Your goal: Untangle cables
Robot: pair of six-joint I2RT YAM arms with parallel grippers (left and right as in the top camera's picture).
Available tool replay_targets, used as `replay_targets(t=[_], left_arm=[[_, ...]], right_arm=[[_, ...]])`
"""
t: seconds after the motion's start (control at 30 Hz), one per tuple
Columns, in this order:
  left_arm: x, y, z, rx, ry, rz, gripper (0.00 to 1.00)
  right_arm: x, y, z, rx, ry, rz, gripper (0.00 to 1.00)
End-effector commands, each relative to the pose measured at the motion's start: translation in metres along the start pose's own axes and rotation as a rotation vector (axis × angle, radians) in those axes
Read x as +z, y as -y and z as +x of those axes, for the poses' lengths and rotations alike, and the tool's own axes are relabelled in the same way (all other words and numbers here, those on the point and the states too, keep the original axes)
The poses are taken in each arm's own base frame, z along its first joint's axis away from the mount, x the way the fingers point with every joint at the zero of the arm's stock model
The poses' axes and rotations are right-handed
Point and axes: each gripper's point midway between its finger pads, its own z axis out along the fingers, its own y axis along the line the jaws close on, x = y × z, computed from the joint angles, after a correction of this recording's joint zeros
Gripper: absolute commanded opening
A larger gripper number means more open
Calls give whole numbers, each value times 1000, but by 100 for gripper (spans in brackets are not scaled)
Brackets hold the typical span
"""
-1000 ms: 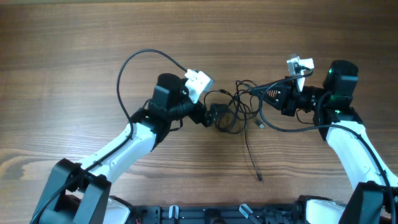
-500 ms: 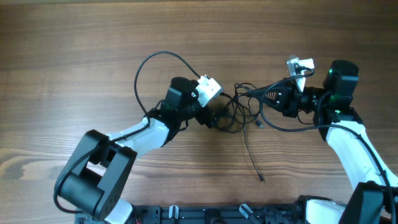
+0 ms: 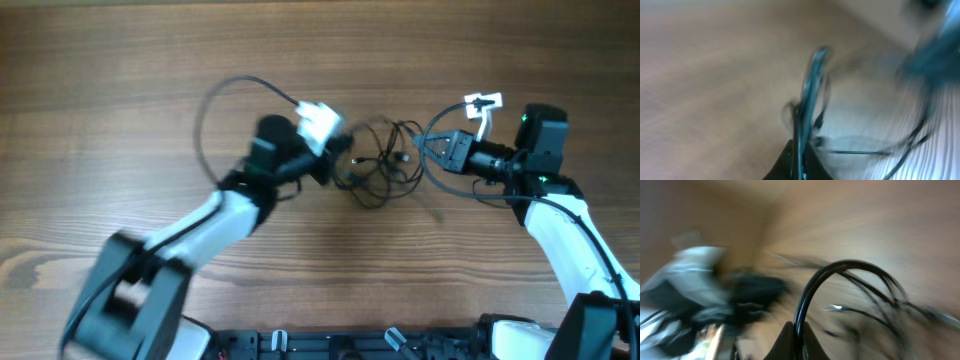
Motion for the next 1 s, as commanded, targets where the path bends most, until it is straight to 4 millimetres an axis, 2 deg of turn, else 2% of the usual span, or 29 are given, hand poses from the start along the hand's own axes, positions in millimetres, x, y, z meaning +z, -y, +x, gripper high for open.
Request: replay_targets(t=[0.0, 0.07, 0.13, 0.17, 0.23, 0.27, 0.3, 0.33, 0.37, 0.4, 0.43, 0.53, 0.57, 0.7, 0.8, 0.9, 0.97], left_arm=[[-70, -16, -87, -128, 242, -75, 4], [-103, -25, -107, -121, 302, -128, 4], [-131, -39, -111, -146, 315, -198, 4], [-137, -44, -108, -163, 306, -219, 4], [-145, -57, -89, -230, 245, -267, 4], [-145, -63, -75, -273, 200, -288, 4], [-145, -70, -59, -319, 150, -320, 4], [-146, -75, -43, -365, 97, -354, 4], [-146, -78, -28, -401, 50, -377, 4], [-145, -78, -16, -432, 7, -384, 6], [-144, -78, -4, -476, -31, -388, 17], [-142, -77, 22, -601, -112, -402, 85], [-140, -75, 26, -639, -123, -387, 100], [-128, -53, 25, -757, -139, -259, 100], [-118, -40, 21, -712, -143, -222, 100], [-112, -40, 17, -702, -125, -260, 100], [-113, -48, 21, -740, -114, -337, 100]], right_arm=[[-25, 86, -7, 237, 163, 496, 4], [-31, 96, 0, 255, 153, 558, 4], [-34, 101, 5, 271, 145, 592, 4], [-34, 102, 5, 274, 143, 595, 4], [-34, 102, 6, 275, 141, 596, 5], [-34, 102, 5, 273, 144, 598, 9], [-36, 104, 4, 270, 152, 610, 16], [-37, 105, 4, 269, 157, 622, 40], [-37, 106, 4, 269, 157, 624, 59], [-36, 105, 4, 269, 154, 616, 85], [-34, 102, 4, 265, 146, 598, 100], [-27, 85, 0, 226, 132, 502, 100], [-24, 78, -1, 216, 129, 466, 100], [-12, 32, 6, 194, 46, 222, 100], [2, 7, 23, 1, -52, 116, 100], [20, -12, 43, -129, -131, 72, 100], [36, -30, 60, -229, -188, 37, 100]])
